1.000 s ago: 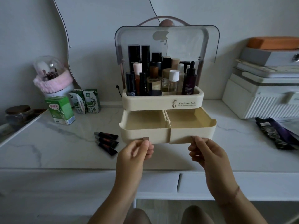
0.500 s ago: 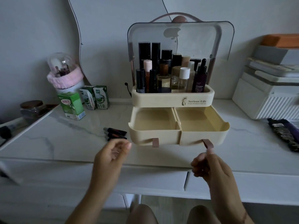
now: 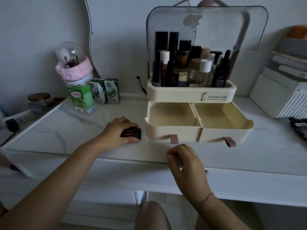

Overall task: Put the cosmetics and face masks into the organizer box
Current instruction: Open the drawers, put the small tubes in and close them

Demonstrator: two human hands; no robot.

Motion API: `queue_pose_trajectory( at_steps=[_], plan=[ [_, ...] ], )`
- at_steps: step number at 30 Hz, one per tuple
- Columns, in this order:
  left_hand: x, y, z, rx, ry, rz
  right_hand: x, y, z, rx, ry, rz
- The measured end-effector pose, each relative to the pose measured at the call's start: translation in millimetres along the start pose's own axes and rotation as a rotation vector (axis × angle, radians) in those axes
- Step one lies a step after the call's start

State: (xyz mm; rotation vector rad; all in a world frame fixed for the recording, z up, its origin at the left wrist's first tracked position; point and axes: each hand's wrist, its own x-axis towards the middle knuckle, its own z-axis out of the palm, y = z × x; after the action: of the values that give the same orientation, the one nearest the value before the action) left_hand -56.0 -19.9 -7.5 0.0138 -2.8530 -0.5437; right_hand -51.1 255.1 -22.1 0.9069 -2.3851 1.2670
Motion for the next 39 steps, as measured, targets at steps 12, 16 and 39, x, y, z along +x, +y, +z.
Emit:
queue_pose_trajectory(
  at_steps=[12, 16, 39],
  plan=[
    [-32, 42, -14, -0.058, 0.365, -0.102, -5, -34, -17, 0.095, -0.127, -0.038],
    [-24, 102, -57, -0.153, 0.456, 0.106, 24, -59, -62, 0.226, -0.036, -0.157],
    [62, 145, -54, -0.097, -0.362, 0.127, 79, 24, -146, 0.292, 0.032, 0.22]
  ],
)
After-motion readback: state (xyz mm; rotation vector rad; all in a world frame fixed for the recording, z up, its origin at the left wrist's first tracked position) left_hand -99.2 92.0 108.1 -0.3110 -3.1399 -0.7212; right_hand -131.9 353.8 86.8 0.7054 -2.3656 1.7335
